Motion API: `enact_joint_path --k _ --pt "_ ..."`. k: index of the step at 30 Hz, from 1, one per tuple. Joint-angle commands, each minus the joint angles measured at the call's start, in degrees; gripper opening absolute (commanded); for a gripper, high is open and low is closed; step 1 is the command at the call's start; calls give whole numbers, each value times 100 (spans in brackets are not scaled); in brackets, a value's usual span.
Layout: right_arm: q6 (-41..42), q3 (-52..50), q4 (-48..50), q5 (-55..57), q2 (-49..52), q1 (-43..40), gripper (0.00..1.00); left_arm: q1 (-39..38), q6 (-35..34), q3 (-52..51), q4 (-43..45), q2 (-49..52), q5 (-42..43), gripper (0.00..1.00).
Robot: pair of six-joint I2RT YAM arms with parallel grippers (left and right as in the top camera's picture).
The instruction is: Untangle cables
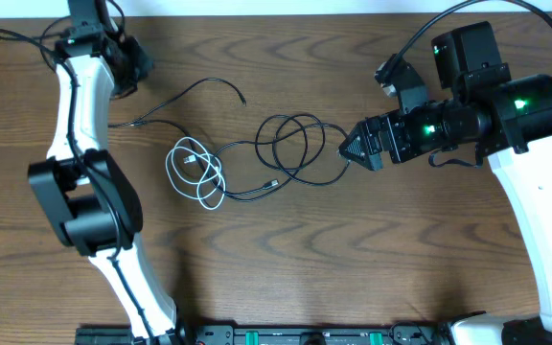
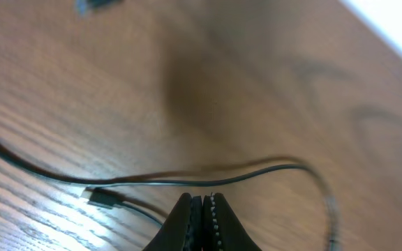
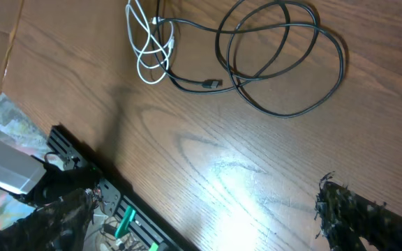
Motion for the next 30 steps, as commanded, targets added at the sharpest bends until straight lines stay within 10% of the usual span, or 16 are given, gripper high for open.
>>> enact_joint_path --k 1,30 --pt "35 -4 2 -17 -20 28 99 55 120 -83 -140 356 -210 7" --pt "37 -4 63 -15 -20 28 99 55 114 -83 -345 1342 -208 8"
